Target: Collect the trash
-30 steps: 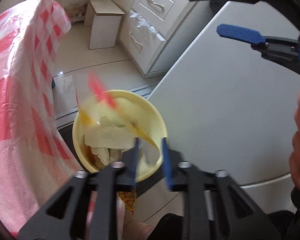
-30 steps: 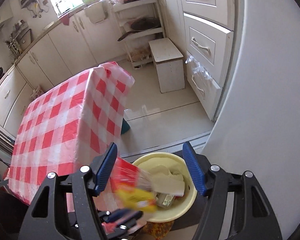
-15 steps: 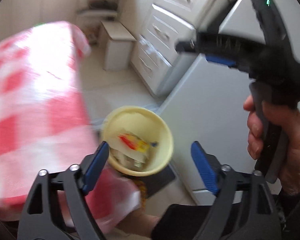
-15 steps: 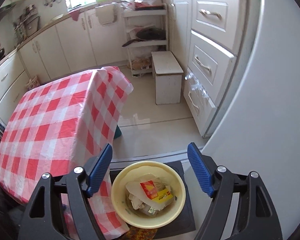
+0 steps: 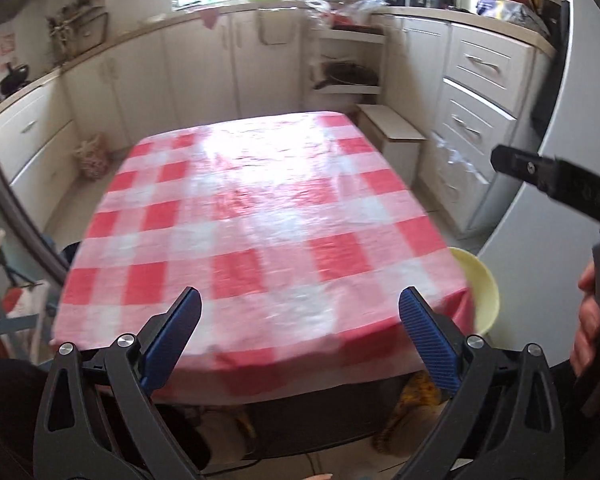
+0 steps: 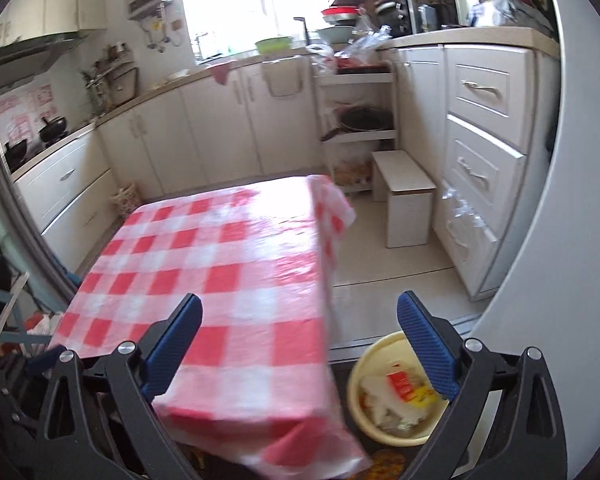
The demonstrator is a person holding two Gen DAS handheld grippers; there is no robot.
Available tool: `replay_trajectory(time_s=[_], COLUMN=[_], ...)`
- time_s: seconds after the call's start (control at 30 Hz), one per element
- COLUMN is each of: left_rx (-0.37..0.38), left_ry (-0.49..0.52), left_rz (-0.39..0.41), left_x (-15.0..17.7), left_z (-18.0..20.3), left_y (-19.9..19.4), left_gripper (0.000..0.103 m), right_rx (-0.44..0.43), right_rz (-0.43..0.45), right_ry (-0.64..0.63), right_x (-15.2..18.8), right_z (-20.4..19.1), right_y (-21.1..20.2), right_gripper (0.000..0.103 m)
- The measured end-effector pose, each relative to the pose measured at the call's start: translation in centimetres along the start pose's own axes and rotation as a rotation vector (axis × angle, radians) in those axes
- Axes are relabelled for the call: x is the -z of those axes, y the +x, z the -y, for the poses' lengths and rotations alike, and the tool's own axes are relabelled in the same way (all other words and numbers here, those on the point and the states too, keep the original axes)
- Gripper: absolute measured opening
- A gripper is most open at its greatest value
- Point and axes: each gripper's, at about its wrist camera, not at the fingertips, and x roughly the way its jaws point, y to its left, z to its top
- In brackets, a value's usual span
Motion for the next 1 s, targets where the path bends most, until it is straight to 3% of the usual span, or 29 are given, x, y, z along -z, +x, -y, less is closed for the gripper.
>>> replay_trajectory(time_s=[0.2, 0.4, 0.73, 1.0], left_rx=[-0.075, -0.147, -0.174, -0.128], left_ry=[-0.069, -0.087, -0.047, 0.003], left_rz=[0.022, 0.012, 0.047, 0.069], left_x=[1.2, 2.9, 3.3, 3.7], left_z=[-5.7, -8.0, -8.6, -6.8], left_y=[-2.8, -3.5, -7.1, -10.4], left_gripper=[0.095, 0.095, 0.095, 0.095], right_rx=[0.008, 0.02, 0.023, 0.02], right_rz=[-0.028, -0.019, 0.016, 0.051], right_ry=[-0.067, -0.106, -0.164, -0.048], right_x=[2.5, 3.5, 3.0, 6.3], right_z=[-5.2, -8.6, -12.3, -12.5], right_y=[1.2, 1.3, -5.7, -11.6], right_gripper=[0.095, 0.095, 0.095, 0.095])
